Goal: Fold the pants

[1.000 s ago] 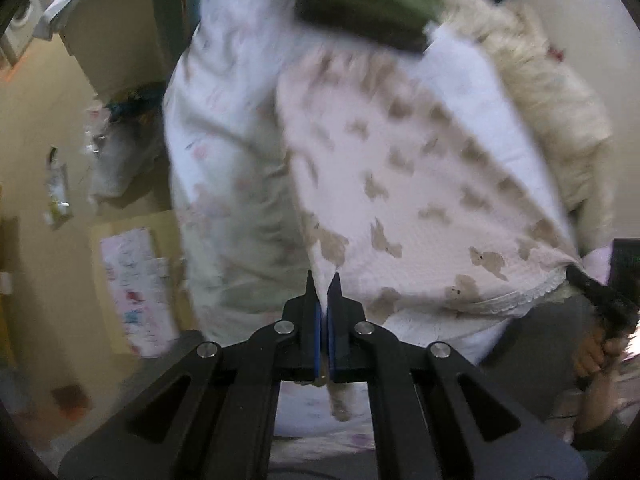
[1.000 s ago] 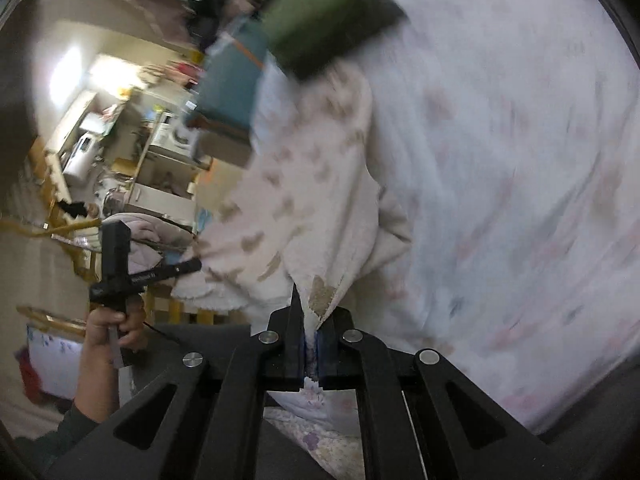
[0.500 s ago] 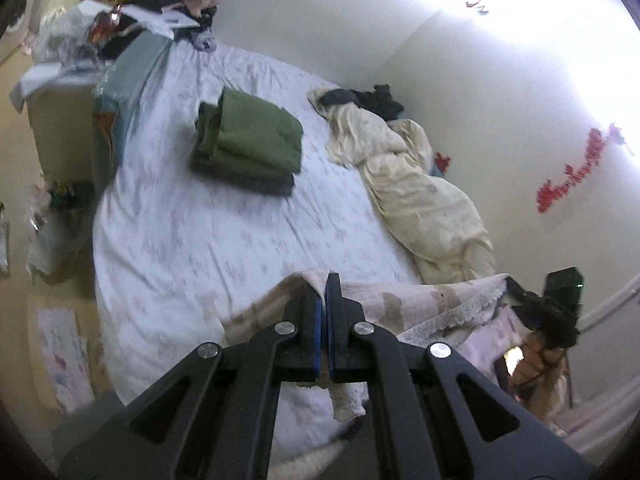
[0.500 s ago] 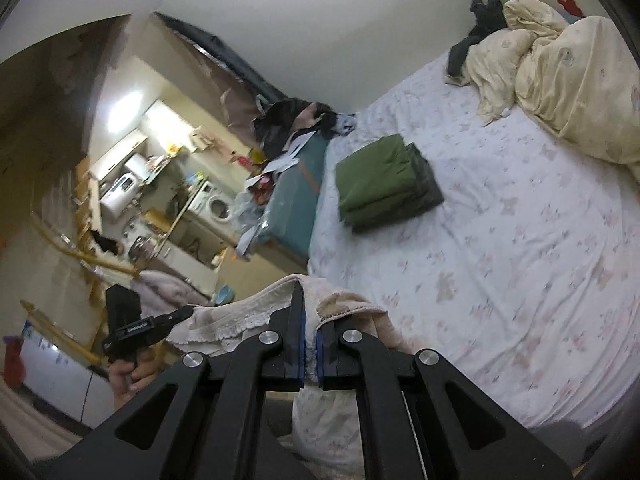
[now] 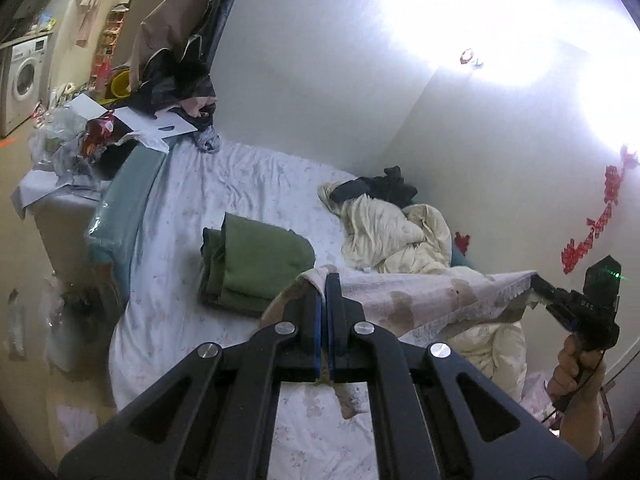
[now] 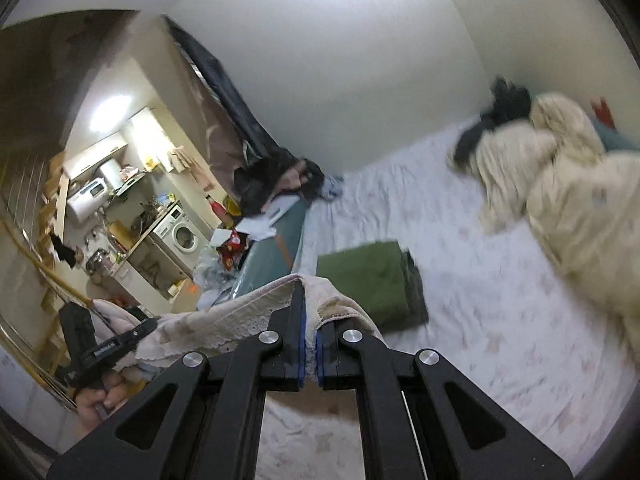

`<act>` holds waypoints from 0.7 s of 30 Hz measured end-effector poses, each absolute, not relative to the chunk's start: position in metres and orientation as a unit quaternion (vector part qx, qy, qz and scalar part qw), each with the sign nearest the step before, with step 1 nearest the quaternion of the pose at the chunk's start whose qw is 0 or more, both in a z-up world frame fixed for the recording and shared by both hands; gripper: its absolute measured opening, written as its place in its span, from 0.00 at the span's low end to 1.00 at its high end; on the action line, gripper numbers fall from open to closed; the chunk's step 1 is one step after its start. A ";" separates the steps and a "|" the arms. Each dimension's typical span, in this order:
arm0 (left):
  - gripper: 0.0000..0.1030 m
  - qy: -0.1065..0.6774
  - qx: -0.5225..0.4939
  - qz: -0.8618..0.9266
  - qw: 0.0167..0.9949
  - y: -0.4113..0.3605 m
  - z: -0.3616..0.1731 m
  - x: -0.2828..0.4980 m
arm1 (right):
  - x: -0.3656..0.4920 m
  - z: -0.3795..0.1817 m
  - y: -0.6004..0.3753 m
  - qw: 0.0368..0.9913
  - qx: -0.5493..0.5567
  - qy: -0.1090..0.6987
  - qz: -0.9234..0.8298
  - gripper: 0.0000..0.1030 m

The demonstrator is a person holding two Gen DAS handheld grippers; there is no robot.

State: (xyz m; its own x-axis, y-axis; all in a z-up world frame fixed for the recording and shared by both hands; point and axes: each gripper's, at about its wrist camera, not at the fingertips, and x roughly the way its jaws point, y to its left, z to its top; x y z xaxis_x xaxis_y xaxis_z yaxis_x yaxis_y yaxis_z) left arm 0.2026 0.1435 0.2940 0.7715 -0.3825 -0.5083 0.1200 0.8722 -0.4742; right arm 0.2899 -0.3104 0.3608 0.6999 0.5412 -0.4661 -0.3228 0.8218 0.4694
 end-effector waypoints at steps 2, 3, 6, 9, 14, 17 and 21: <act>0.00 0.337 -0.218 -0.140 0.905 0.143 0.277 0.195 | 0.279 0.344 -0.311 0.896 0.180 0.329 0.240 0.03; 0.00 0.361 -0.220 -0.145 0.895 0.142 0.258 0.188 | 0.272 0.330 -0.312 0.889 0.182 0.347 0.239 0.03; 0.00 0.424 -0.201 -0.145 0.871 0.133 0.193 0.155 | 0.241 0.270 -0.317 0.869 0.174 0.399 0.234 0.03; 0.00 0.515 -0.214 -0.128 0.820 0.129 0.103 0.127 | 0.206 0.187 -0.326 0.835 0.187 0.468 0.220 0.03; 0.00 0.655 -0.202 -0.074 0.724 0.122 -0.045 0.091 | 0.155 0.008 -0.336 0.724 0.219 0.630 0.172 0.03; 0.00 0.697 -0.163 -0.039 0.697 0.117 -0.097 0.080 | 0.137 -0.062 -0.337 0.682 0.215 0.686 0.137 0.03; 0.00 0.712 -0.149 -0.026 0.686 0.119 -0.111 0.083 | 0.130 -0.083 -0.337 0.666 0.205 0.707 0.119 0.03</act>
State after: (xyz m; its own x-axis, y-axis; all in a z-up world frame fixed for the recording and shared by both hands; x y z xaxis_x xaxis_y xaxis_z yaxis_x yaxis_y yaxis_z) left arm 0.0831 0.1194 -0.1115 -0.0144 -0.2470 -0.9689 -0.1760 0.9545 -0.2407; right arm 0.1304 -0.3369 -0.0833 -0.0292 0.4485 -0.8933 0.1322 0.8875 0.4413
